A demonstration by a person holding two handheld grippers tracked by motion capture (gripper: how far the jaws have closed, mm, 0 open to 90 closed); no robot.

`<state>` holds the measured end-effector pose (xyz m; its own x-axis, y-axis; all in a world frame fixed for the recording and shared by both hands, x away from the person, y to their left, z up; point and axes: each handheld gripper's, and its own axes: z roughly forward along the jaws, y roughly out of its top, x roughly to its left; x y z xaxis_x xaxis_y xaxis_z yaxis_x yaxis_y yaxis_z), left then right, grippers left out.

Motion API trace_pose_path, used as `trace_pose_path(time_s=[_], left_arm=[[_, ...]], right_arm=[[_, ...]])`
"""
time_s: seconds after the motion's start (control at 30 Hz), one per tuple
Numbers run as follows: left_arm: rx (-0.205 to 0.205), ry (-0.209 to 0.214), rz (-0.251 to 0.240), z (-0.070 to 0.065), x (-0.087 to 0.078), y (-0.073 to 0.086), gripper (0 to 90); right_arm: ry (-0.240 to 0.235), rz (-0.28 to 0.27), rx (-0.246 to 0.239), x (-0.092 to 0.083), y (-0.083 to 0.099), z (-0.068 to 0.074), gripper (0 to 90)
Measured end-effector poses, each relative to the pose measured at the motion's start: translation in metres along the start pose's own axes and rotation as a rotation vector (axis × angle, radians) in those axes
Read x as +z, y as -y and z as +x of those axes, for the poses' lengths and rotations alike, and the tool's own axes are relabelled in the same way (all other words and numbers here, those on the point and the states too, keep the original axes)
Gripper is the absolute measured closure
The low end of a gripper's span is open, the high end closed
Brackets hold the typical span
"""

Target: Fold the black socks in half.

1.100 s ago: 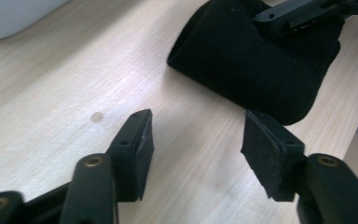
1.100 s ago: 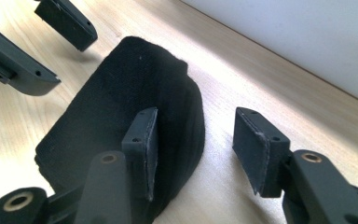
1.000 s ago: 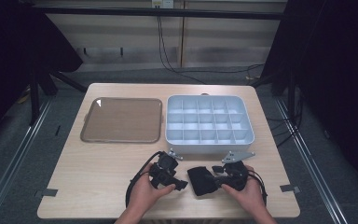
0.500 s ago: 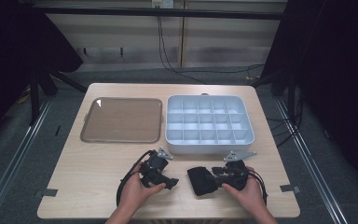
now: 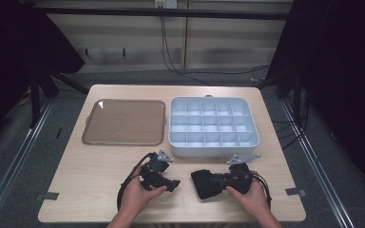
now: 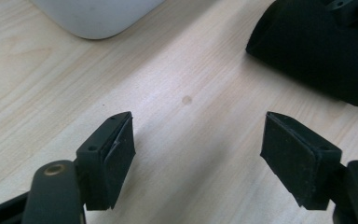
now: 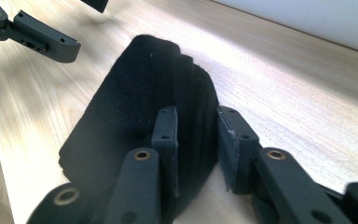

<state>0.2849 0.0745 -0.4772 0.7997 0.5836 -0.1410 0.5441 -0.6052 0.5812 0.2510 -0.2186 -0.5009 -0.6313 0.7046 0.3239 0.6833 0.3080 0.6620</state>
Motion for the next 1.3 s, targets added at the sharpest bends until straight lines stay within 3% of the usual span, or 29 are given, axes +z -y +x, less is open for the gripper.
trace_pose_path(time_s=[0.4, 0.67, 1.0, 1.2, 1.23, 1.3], left_arm=[[0.001, -0.027, -0.032, 0.002, 0.000, 0.003, 23.3], [0.003, -0.043, -0.033, 0.003, -0.003, 0.007, 22.8], [-0.009, -0.046, -0.037, 0.006, -0.004, 0.012, 21.6], [-0.005, -0.042, -0.030, 0.005, -0.003, 0.013, 21.6], [-0.001, -0.036, -0.030, 0.005, -0.003, 0.013, 21.6], [0.002, -0.051, -0.034, 0.004, -0.002, 0.013, 21.6]], right_arm=[[0.062, 0.024, -0.013, -0.001, -0.006, 0.011, 79.7], [0.036, 0.006, 0.033, -0.005, -0.012, 0.006, 80.5], [0.053, -0.009, 0.058, -0.012, -0.017, 0.003, 80.8], [0.088, 0.005, 0.073, -0.007, -0.014, 0.000, 78.5], [0.124, -0.006, 0.056, -0.008, -0.014, 0.000, 76.0], [0.132, -0.030, 0.047, -0.011, -0.016, 0.003, 74.8]])
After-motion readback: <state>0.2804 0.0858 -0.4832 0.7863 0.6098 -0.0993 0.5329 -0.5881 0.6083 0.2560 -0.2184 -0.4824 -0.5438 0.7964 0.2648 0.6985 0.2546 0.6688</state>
